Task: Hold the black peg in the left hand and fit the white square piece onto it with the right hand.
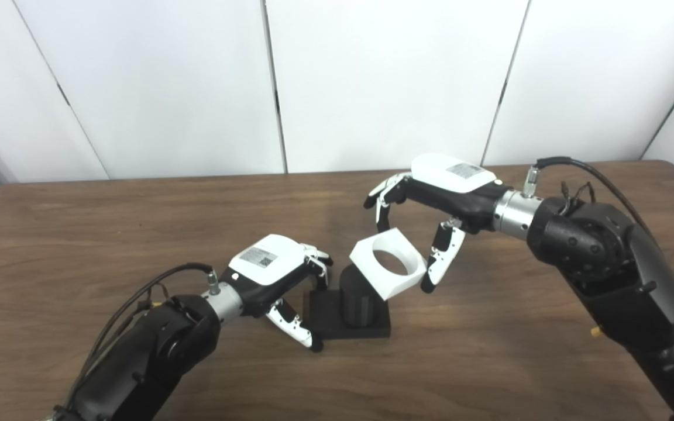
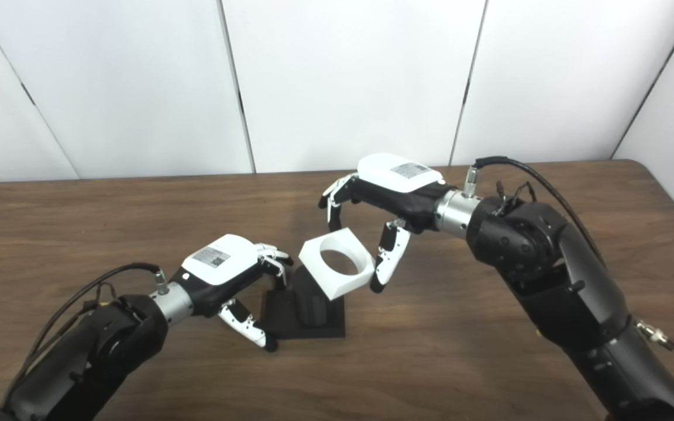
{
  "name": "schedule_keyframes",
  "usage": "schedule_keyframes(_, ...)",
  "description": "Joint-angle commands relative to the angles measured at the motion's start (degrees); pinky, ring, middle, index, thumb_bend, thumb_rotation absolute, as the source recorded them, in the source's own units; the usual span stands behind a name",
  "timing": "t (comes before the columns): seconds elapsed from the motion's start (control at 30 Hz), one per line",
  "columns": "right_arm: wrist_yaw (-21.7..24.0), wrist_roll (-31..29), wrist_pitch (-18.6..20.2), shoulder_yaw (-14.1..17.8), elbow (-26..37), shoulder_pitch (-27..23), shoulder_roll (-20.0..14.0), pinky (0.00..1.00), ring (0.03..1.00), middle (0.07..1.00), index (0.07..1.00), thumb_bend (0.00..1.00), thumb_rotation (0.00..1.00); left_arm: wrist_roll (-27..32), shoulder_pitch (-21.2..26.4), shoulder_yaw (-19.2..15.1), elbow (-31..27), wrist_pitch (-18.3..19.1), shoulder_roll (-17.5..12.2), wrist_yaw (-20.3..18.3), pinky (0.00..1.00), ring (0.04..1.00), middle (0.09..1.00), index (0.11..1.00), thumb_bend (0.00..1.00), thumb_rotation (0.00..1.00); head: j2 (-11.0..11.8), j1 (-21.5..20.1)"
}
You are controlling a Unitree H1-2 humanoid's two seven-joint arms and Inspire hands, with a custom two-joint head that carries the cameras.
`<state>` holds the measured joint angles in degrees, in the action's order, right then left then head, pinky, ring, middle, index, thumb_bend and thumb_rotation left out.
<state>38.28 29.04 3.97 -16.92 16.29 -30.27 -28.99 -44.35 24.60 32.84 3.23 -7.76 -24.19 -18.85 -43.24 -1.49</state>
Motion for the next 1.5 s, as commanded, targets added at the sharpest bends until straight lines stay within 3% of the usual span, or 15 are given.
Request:
schedule_keyframes(0.0,-0.63,0.37,0.1,0.39,1.83,-2.89,0.04,0.7,0.835,0.792,0.48,0.52,0.14,-1.66,-2.5,3.32,2.05,0.37,0.99,-4.79,0.69,0.877,0.851,0.49,0.52,0.08,-0.06,-0.01)
schedule_keyframes(1.23,-1.46,0.89,-2.21,-1.72,-2.61,-2.49,2.4,0.72,0.832,0.789,0.481,0.52,0.14,-1.62,-2.88,3.85,2.05,0.34,2.01,-4.21,0.75,0.893,0.851,0.489,0.52,0.08,0.21,0.65)
schedule_keyframes(1.47,-0.96,0.87,-1.26,-2.02,-2.7,-2.4,2.89,0.74,0.84,0.794,0.481,0.52,0.14,-1.3,-2.94,4.03,1.97,0.12,2.42,-4.3,0.76,0.891,0.849,0.489,0.52,0.08,0.21,0.91)
